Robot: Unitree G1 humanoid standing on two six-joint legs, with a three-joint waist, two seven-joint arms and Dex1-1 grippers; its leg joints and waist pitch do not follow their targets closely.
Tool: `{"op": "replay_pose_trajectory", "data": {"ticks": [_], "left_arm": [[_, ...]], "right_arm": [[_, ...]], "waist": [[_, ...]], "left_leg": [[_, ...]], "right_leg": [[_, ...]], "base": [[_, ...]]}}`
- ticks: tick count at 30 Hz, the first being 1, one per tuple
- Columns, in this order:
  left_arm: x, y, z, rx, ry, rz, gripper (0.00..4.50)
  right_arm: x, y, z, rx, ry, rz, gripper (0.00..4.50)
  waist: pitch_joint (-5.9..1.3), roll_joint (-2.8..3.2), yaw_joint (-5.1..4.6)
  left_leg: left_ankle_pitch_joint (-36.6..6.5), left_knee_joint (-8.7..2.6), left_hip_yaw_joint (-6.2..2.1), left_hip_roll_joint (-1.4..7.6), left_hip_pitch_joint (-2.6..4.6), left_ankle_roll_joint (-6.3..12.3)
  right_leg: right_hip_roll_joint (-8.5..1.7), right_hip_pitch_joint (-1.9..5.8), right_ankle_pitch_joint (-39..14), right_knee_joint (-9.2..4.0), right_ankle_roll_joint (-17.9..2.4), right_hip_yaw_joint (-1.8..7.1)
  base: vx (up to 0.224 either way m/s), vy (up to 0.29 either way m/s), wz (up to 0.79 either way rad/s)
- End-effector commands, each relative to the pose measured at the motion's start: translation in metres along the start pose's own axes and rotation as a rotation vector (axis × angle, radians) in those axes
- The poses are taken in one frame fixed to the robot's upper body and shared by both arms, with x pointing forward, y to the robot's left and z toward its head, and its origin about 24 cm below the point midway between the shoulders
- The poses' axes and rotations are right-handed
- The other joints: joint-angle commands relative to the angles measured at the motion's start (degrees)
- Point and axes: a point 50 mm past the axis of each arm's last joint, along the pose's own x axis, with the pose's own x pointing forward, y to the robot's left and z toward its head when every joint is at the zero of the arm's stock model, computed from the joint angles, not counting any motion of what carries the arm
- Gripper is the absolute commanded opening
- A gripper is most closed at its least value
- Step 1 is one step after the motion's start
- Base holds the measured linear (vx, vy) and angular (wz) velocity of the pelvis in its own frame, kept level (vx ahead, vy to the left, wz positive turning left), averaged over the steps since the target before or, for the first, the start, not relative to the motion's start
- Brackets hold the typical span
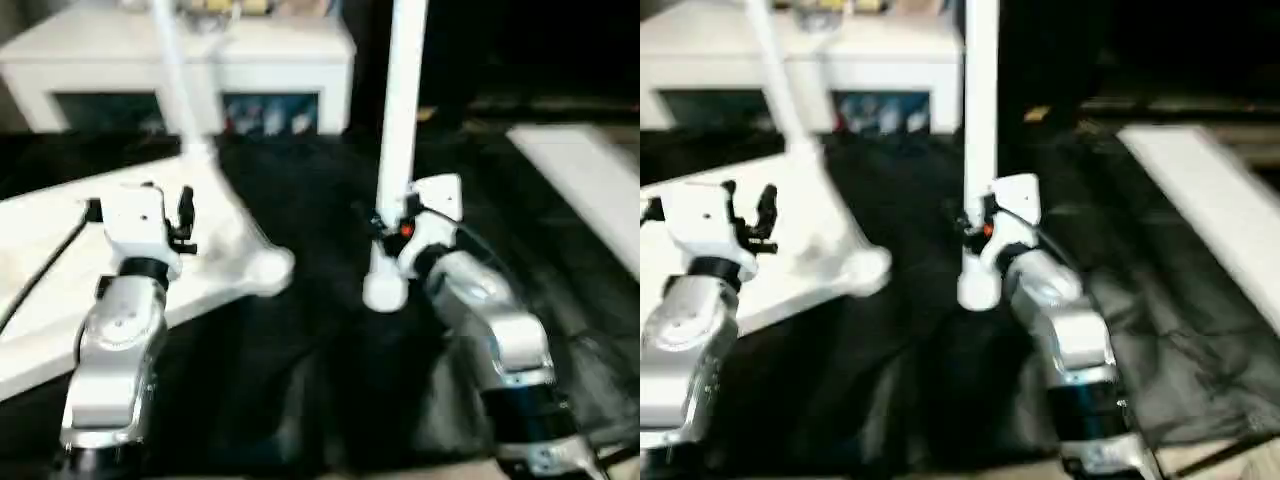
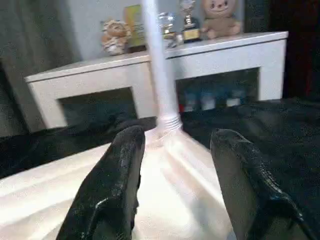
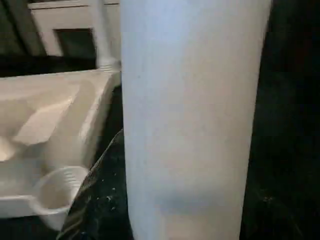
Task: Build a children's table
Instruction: Pick table leg
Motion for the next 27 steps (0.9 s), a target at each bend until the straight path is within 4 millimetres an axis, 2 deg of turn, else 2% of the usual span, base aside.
{"op": "replay_pose_trajectory", "data": {"ticks": [1,2,3,4,5,6,7,8,9,10,11,12,13,14,15,16,17,18,19,20,21,24,27], "left_arm": [[0.001,-0.002,0.004,0.001,0.000,0.017,2.46],[0.002,-0.001,0.003,-0.006,0.004,0.026,2.46],[0.002,-0.001,0.003,-0.016,0.009,0.028,2.46],[0.002,-0.001,0.002,-0.016,0.010,0.027,2.46],[0.003,-0.003,0.001,-0.004,0.028,0.004,2.46],[0.003,-0.005,0.001,-0.001,0.030,-0.022,2.46],[0.004,-0.008,0.002,-0.011,0.034,-0.060,2.46],[0.004,-0.015,0.004,-0.033,0.027,-0.137,2.46],[0.005,-0.024,0.006,-0.066,0.037,-0.223,2.46],[0.005,-0.030,0.007,-0.088,0.044,-0.276,2.46],[0.005,-0.031,0.007,-0.093,0.045,-0.287,2.46],[0.005,-0.036,0.010,-0.130,0.034,-0.330,2.46],[0.006,-0.044,0.018,-0.255,0.026,-0.421,2.46],[0.005,-0.050,0.024,-0.337,0.021,-0.507,2.46],[0.004,-0.052,0.026,-0.363,0.020,-0.536,2.63],[0.002,-0.059,0.033,-0.433,0.031,-0.640,2.73],[0.002,-0.059,0.033,-0.433,0.031,-0.640,2.79],[-0.001,-0.068,0.039,-0.507,0.063,-0.756,2.79],[-0.003,-0.071,0.042,-0.543,0.078,-0.803,2.86],[-0.002,-0.074,0.046,-0.561,0.078,-0.837,2.86],[0.000,-0.076,0.049,-0.579,0.076,-0.854,3.16],[0.007,-0.080,0.060,-0.631,0.071,-0.913,3.24],[0.012,-0.082,0.075,-0.710,0.053,-0.990,3.48]], "right_arm": [[0.001,-0.001,0.009,-0.040,-0.036,-0.015,1.75],[0.002,-0.006,0.011,-0.067,-0.059,-0.079,1.75],[0.003,-0.008,0.011,-0.073,-0.069,-0.103,1.75],[0.003,-0.008,0.011,-0.079,-0.069,-0.105,1.75],[0.004,-0.010,0.013,-0.153,-0.072,-0.131,1.75],[0.004,-0.010,0.014,-0.171,-0.061,-0.113,1.75],[0.005,-0.010,0.016,-0.152,-0.063,-0.091,1.75],[0.005,-0.010,0.019,-0.069,-0.062,-0.033,1.75],[0.005,-0.009,0.026,0.029,-0.084,0.040,1.75],[0.004,-0.008,0.030,0.093,-0.105,0.091,1.75],[0.004,-0.008,0.032,0.109,-0.111,0.105,1.75],[0.004,-0.008,0.032,0.146,-0.091,0.147,1.75],[0.002,-0.007,0.032,0.179,-0.056,0.255,1.75],[-0.001,-0.007,0.032,0.202,-0.043,0.322,1.75],[-0.002,-0.007,0.032,0.208,-0.041,0.343,1.75],[-0.006,-0.006,0.032,0.242,-0.029,0.428,1.75],[-0.006,-0.006,0.032,0.242,-0.029,0.428,1.75],[-0.012,-0.007,0.032,0.281,0.000,0.516,1.75],[-0.014,-0.007,0.032,0.294,0.014,0.547,1.75],[-0.016,-0.008,0.032,0.308,0.025,0.582,1.75],[-0.018,-0.008,0.032,0.314,0.031,0.603,1.75],[-0.020,-0.008,0.034,0.314,0.063,0.653,1.75],[-0.023,-0.007,0.031,0.277,0.111,0.696,1.75]], "waist": [[-3.51,2.64,0.09],[-4.22,2.35,0.16],[-4.50,2.07,0.46],[-4.58,1.86,0.95],[-4.21,0.72,1.50],[-3.40,-0.85,2.76],[-3.13,-1.79,3.08],[-2.69,-2.64,4.40],[-1.93,-2.56,5.03],[-2.13,-2.15,5.65],[-2.93,-1.52,6.00],[-3.88,-1.28,5.76],[-4.79,-0.57,3.90],[-4.66,-0.42,3.61],[-4.17,-0.47,3.56],[-3.98,-0.61,3.54],[-3.75,-0.86,3.64],[-3.63,-0.80,3.69],[-3.43,-0.98,3.82],[-3.21,-1.20,3.84],[-3.21,-1.17,4.03],[-3.44,-1.42,4.24],[-3.73,-1.56,4.43]], "left_leg": [[-42.67,-13.29,-12.23,8.85,3.42,-12.19],[-43.19,-11.36,-10.38,10.80,5.97,-14.46],[-38.33,-11.53,-10.13,9.73,5.65,-11.26],[-35.54,-11.62,-9.45,8.66,5.54,-9.69],[-31.55,-11.59,-8.21,6.60,4.45,-8.23],[-27.60,-7.33,-5.12,5.00,1.81,-7.73],[-21.93,-3.13,-2.70,4.80,1.78,-6.92],[-6.47,2.58,1.25,5.84,1.12,-4.65],[-0.62,1.85,2.47,7.21,-0.91,-4.43],[-0.21,0.60,2.87,8.16,-0.53,-4.53],[-3.28,-2.75,3.31,10.30,1.20,-4.65],[-1.32,-3.95,3.98,10.77,1.69,-4.63],[2.36,-5.18,3.88,13.33,3.21,-5.19],[2.21,-5.16,4.18,13.22,2.87,-4.91],[-1.94,-5.36,4.96,12.73,2.54,-4.86],[-4.46,-5.38,5.40,12.58,2.54,-4.94],[-8.19,-5.57,5.95,12.48,2.66,-5.01],[-9.47,-5.64,6.28,12.57,2.72,-4.97],[-11.79,-5.61,6.98,12.80,3.27,-5.14],[-12.66,-5.82,7.53,12.92,3.24,-5.26],[-13.04,-5.86,8.02,13.20,3.41,-5.34],[-11.12,-6.02,8.52,13.26,3.27,-5.50],[-9.06,-5.92,8.97,13.40,3.26,-5.68]], "right_leg": [[0.92,-0.35,-7.17,2.87,0.31,1.43],[-0.05,-2.07,-2.49,1.09,0.83,2.54],[-0.51,-0.62,0.52,-0.32,1.60,3.39],[-0.77,-0.18,0.85,-1.70,1.42,3.66],[-1.89,1.26,0.21,-4.92,-0.16,4.80],[-8.34,2.66,-7.15,-11.44,-2.69,7.82],[-11.58,2.40,-14.29,-14.62,-2.95,8.74],[-13.44,2.91,-25.20,-16.46,3.32,9.83],[-12.63,4.70,-28.62,-15.07,6.55,9.07],[-12.06,4.78,-26.99,-14.49,5.07,8.43],[-9.20,4.30,-19.28,-12.39,2.55,7.01],[-7.41,4.78,-11.14,-11.22,1.76,5.95],[-4.86,3.60,8.95,-8.18,-1.09,3.96],[-5.03,3.46,12.19,-8.16,-2.27,3.85],[-5.63,3.48,12.39,-8.71,-4.26,3.88],[-5.96,3.48,10.90,-9.04,-5.09,4.05],[-6.26,3.70,6.35,-9.50,-6.26,4.08],[-6.21,3.47,3.91,-9.80,-6.38,4.11],[-6.13,3.02,-0.86,-10.20,-6.46,4.12],[-6.10,2.93,-4.58,-10.57,-6.06,4.15],[-6.19,2.68,-6.82,-10.84,-5.31,4.21],[-6.00,2.80,-6.88,-10.86,-3.83,4.06],[-6.09,2.70,-2.45,-10.50,-3.96,3.95]], "base": [[-0.094,-0.030,0.59],[-0.082,-0.109,0.39],[-0.082,-0.109,0.39],[-0.103,-0.165,0.15],[-0.127,-0.183,0.08],[-0.127,-0.183,0.08],[-0.134,-0.198,-0.04],[-0.086,-0.166,-0.30],[-0.086,-0.166,-0.30],[-0.053,-0.107,-0.30],[-0.085,-0.059,0.00],[-0.085,-0.059,0.00],[-0.074,-0.011,0.02],[0.000,0.000,0.00],[0.000,0.000,0.00],[0.000,0.000,0.00],[0.000,0.000,0.00],[0.000,0.000,0.00],[0.000,0.000,0.00],[0.000,0.000,0.00],[0.000,0.000,0.00],[0.000,0.000,0.00],[0.000,0.000,0.00]]}}
